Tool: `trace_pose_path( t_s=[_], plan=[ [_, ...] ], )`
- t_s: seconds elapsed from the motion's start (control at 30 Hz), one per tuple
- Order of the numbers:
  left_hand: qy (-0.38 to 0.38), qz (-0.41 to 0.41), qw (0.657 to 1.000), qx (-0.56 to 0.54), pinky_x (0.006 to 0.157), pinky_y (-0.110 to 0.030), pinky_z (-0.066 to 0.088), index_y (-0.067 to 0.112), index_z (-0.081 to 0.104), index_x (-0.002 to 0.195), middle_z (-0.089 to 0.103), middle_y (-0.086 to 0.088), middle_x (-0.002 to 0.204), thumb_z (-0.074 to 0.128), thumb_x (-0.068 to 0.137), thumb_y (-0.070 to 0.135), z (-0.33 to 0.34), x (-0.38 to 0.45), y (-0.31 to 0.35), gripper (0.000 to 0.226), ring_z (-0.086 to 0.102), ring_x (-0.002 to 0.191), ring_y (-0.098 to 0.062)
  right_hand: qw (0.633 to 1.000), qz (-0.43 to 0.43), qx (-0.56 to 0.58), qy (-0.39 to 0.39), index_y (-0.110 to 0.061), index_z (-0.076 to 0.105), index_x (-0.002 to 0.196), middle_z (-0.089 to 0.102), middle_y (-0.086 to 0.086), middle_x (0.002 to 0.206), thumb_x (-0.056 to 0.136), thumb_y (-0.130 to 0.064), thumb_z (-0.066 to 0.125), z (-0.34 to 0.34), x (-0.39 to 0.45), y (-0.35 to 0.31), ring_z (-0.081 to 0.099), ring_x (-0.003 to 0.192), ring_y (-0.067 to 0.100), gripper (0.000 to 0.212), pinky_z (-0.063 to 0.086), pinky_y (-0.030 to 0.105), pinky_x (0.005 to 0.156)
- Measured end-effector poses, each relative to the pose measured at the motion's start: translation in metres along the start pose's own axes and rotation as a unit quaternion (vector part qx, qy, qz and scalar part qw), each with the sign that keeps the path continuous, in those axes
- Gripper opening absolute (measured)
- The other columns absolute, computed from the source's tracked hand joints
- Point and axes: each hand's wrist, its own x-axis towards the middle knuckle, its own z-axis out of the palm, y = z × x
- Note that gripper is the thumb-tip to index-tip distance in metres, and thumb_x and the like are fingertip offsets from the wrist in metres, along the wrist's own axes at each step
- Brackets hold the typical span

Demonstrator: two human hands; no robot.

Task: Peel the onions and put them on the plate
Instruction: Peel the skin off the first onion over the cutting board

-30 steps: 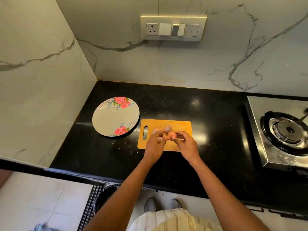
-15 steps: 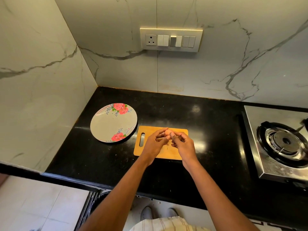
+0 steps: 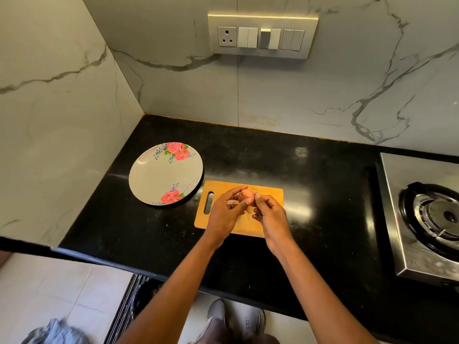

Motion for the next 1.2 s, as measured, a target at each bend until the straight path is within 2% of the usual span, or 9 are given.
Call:
trace_pose_path(
  t_s=[0.17, 0.33, 0.47, 0.6, 0.73, 0.83, 0.97, 1.07, 1.2],
  plan=[
    [-0.014, 0.017, 1.000, 0.004, 0.087, -0.021, 0.057, 0.031, 0.063, 0.130, 0.064, 0.008, 0.123, 0.072, 0.090, 0.033, -0.007, 0.024, -0.010, 0.041, 0.065, 0.110, -0.006, 0.995, -0.063, -0.072, -0.024, -0.022, 0.071, 0.111, 0.076, -0.007, 0.096, 0.098, -0.037, 0.059, 0.000, 0.017, 0.000, 0.072, 0.089, 0.011, 0.024, 0.058, 0.025, 0.076],
    [-0.036, 0.065, 0.997, 0.023, 0.088, -0.023, 0.058, 0.035, 0.062, 0.131, 0.066, 0.010, 0.124, 0.072, 0.089, 0.038, -0.011, 0.056, -0.023, 0.042, 0.067, 0.109, -0.007, 0.982, -0.146, -0.112, -0.050, -0.036, 0.070, 0.113, 0.073, -0.018, 0.101, 0.097, -0.035, 0.060, 0.002, 0.043, 0.003, 0.068, 0.096, 0.002, 0.019, 0.057, 0.019, 0.071],
    [-0.051, 0.111, 0.991, 0.046, 0.092, -0.021, 0.055, 0.037, 0.062, 0.130, 0.065, 0.017, 0.126, 0.071, 0.089, 0.041, -0.009, 0.075, -0.038, 0.042, 0.063, 0.113, -0.002, 0.967, -0.215, -0.134, -0.038, -0.036, 0.071, 0.115, 0.072, -0.022, 0.104, 0.091, -0.040, 0.064, -0.004, 0.062, 0.014, 0.065, 0.100, -0.002, 0.025, 0.057, 0.023, 0.081],
    [-0.045, 0.139, 0.989, 0.037, 0.089, -0.019, 0.056, 0.031, 0.061, 0.126, 0.068, 0.016, 0.117, 0.076, 0.086, 0.035, 0.001, 0.087, -0.052, 0.044, 0.064, 0.106, 0.003, 0.954, -0.265, -0.132, -0.040, -0.035, 0.070, 0.117, 0.072, -0.019, 0.109, 0.090, -0.038, 0.065, -0.013, 0.079, 0.027, 0.066, 0.106, 0.002, 0.028, 0.056, 0.028, 0.086],
    [-0.039, 0.182, 0.981, 0.049, 0.085, -0.023, 0.058, 0.024, 0.062, 0.121, 0.070, 0.011, 0.108, 0.078, 0.079, 0.037, 0.005, 0.092, -0.048, 0.047, 0.068, 0.099, -0.002, 0.942, -0.309, -0.124, -0.050, -0.031, 0.070, 0.119, 0.072, -0.018, 0.110, 0.092, -0.032, 0.068, -0.022, 0.085, 0.029, 0.067, 0.104, 0.002, 0.027, 0.058, 0.025, 0.080],
    [-0.044, 0.217, 0.972, 0.079, 0.085, -0.023, 0.059, 0.020, 0.063, 0.124, 0.071, 0.009, 0.109, 0.076, 0.082, 0.033, 0.001, 0.087, -0.044, 0.046, 0.069, 0.098, -0.003, 0.932, -0.338, -0.109, -0.078, -0.028, 0.070, 0.119, 0.074, -0.014, 0.107, 0.092, -0.028, 0.068, -0.025, 0.082, 0.027, 0.069, 0.100, 0.004, 0.027, 0.057, 0.021, 0.074],
    [-0.050, 0.257, 0.960, 0.098, 0.089, -0.025, 0.058, 0.021, 0.063, 0.125, 0.071, 0.008, 0.112, 0.076, 0.079, 0.037, -0.009, 0.082, -0.045, 0.050, 0.069, 0.100, -0.004, 0.912, -0.371, -0.126, -0.117, -0.028, 0.071, 0.118, 0.074, -0.008, 0.107, 0.088, -0.035, 0.067, -0.025, 0.080, 0.024, 0.070, 0.101, 0.010, 0.031, 0.057, 0.023, 0.071],
    [-0.052, 0.274, 0.958, 0.069, 0.089, -0.027, 0.058, 0.023, 0.062, 0.120, 0.070, 0.006, 0.112, 0.074, 0.070, 0.043, -0.016, 0.079, -0.044, 0.055, 0.068, 0.103, -0.006, 0.897, -0.395, -0.132, -0.149, -0.026, 0.071, 0.117, 0.075, -0.006, 0.108, 0.088, -0.036, 0.066, -0.024, 0.079, 0.019, 0.070, 0.102, 0.010, 0.032, 0.057, 0.023, 0.072],
    [-0.042, 0.304, 0.952, 0.019, 0.088, -0.025, 0.058, 0.020, 0.062, 0.118, 0.071, 0.005, 0.110, 0.076, 0.070, 0.042, -0.017, 0.070, -0.046, 0.054, 0.069, 0.102, -0.006, 0.885, -0.424, -0.107, -0.161, -0.021, 0.073, 0.113, 0.075, -0.001, 0.107, 0.089, -0.032, 0.068, -0.020, 0.075, 0.018, 0.070, 0.101, 0.013, 0.027, 0.055, 0.023, 0.073]
  ],
)
